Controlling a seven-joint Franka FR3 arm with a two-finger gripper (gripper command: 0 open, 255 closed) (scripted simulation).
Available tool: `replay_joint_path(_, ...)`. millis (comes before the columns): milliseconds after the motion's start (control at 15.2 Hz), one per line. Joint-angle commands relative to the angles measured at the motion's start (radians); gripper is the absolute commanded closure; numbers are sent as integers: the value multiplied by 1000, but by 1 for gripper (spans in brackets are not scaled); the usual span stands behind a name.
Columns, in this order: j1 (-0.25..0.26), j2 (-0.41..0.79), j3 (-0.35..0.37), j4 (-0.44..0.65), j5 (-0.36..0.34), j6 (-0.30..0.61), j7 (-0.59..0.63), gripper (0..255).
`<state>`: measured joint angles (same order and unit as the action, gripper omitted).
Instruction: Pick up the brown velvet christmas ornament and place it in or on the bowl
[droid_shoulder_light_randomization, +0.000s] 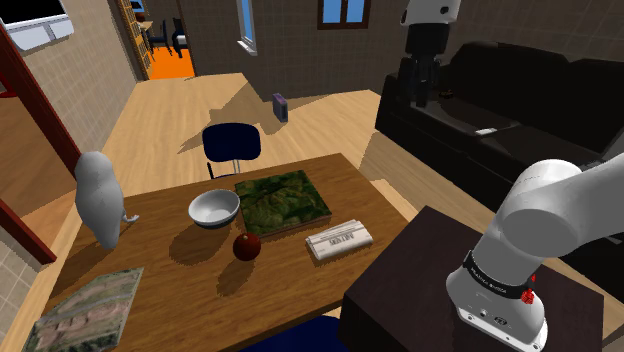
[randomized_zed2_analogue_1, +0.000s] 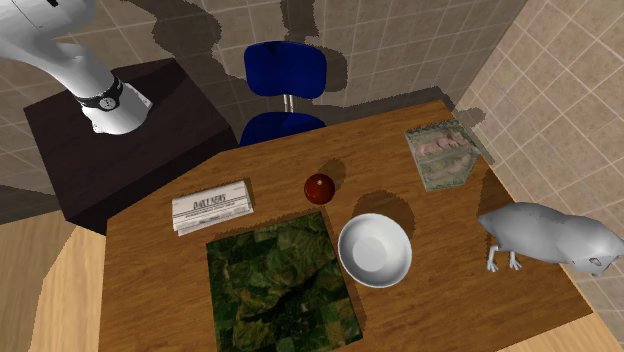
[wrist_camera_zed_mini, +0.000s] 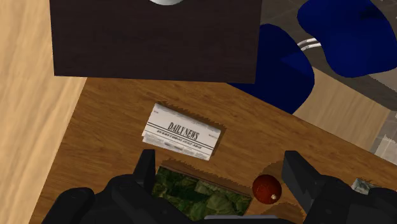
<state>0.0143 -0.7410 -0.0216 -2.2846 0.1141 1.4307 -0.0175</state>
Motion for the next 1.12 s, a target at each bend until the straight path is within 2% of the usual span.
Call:
replay_joint_path(0, 0, 0, 0, 0, 0, 0, 0, 0)
replay_joint_path(594, 65, -58, -13, -354, 58, 462, -172, 0)
replay_joint_path(1056, 162, 59, -37, -530, 152, 881, -343, 0)
